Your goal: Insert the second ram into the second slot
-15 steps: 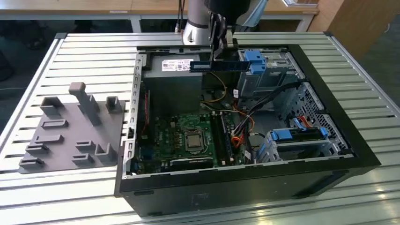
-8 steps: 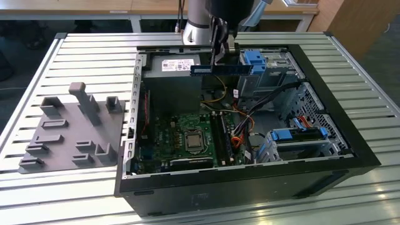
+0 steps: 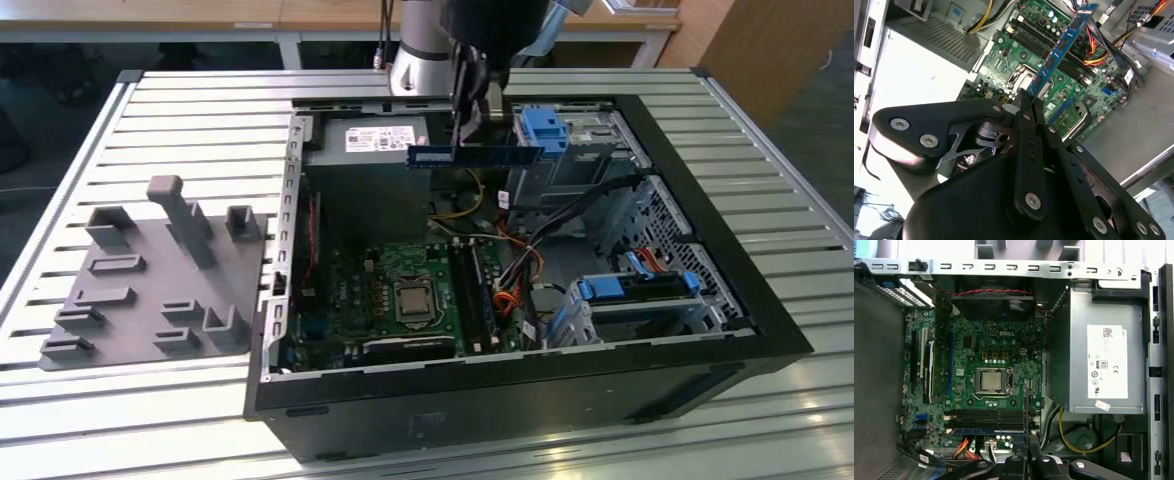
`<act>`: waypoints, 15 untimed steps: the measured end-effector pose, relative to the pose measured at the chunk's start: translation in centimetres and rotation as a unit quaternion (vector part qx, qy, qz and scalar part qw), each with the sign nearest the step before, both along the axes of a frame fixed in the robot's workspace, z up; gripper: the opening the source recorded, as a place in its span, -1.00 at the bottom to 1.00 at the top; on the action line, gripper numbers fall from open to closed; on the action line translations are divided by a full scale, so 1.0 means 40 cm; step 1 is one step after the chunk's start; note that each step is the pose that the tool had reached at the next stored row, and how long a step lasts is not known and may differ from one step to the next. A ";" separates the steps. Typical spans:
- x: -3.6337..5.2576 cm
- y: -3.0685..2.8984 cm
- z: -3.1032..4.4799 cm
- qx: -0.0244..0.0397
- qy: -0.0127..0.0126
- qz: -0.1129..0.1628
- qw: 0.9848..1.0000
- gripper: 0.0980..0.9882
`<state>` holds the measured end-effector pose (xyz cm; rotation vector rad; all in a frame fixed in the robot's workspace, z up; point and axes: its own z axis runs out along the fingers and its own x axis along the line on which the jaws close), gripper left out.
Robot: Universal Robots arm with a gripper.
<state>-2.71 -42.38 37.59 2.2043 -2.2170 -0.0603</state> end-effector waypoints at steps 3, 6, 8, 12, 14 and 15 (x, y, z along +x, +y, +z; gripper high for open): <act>0.000 -0.001 0.000 0.000 0.000 -0.025 1.000 -0.90; 0.000 -0.011 0.000 0.000 0.000 -0.031 1.000 -0.90; 0.000 -0.019 -0.001 0.000 0.000 -0.032 0.999 -0.90; 0.000 -0.020 -0.002 -0.002 -0.001 -0.057 0.998 -0.90; 0.000 -0.020 -0.002 -0.003 -0.001 -0.075 0.997 -0.90; 0.000 -0.020 -0.003 -0.003 -0.001 -0.084 0.996 -0.90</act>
